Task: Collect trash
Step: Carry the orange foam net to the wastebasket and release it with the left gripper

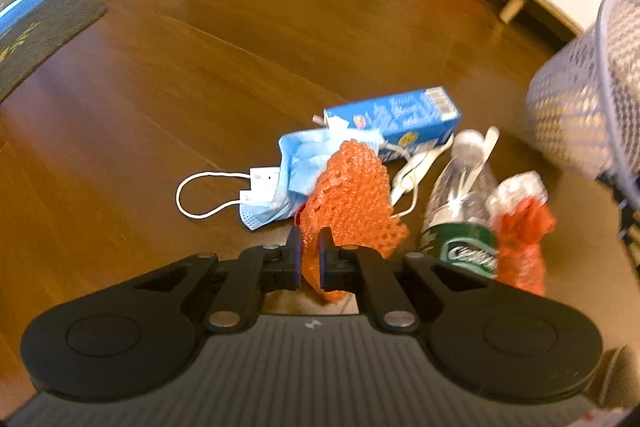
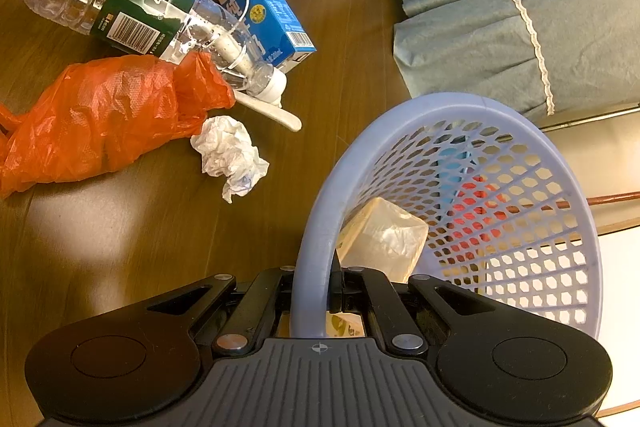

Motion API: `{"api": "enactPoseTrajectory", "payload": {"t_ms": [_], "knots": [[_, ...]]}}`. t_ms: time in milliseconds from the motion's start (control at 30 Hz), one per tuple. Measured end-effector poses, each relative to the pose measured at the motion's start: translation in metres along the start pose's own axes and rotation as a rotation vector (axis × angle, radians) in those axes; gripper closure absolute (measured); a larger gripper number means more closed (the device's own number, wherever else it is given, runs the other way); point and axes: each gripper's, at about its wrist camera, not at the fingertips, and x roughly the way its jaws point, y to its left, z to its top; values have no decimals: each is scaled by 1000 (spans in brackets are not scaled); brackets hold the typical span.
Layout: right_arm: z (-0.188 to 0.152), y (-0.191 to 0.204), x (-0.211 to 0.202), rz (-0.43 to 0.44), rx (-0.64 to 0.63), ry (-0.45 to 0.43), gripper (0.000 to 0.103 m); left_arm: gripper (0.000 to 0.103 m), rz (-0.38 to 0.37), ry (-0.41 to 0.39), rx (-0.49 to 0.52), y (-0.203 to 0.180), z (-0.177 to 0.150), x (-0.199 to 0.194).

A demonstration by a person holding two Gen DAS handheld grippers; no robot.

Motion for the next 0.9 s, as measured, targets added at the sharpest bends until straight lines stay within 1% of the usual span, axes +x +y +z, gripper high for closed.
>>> {"api": "enactPoseTrajectory", "payload": {"t_ms": [200,400,667,900], "knots": [[1,1,-1,1,-1,0,103,98,-39,-64,-99,-12,10,-38],[2,0,0,2,-1,0,103,98,-93,-109,-139,-42,24,-62],[1,0,0,2,2,-2,103,98,-194,-145,-142,-82,44,-84],[3,1,0,5,2,-2,103,98,-251,-166,-136,-105,59,-95]]}}
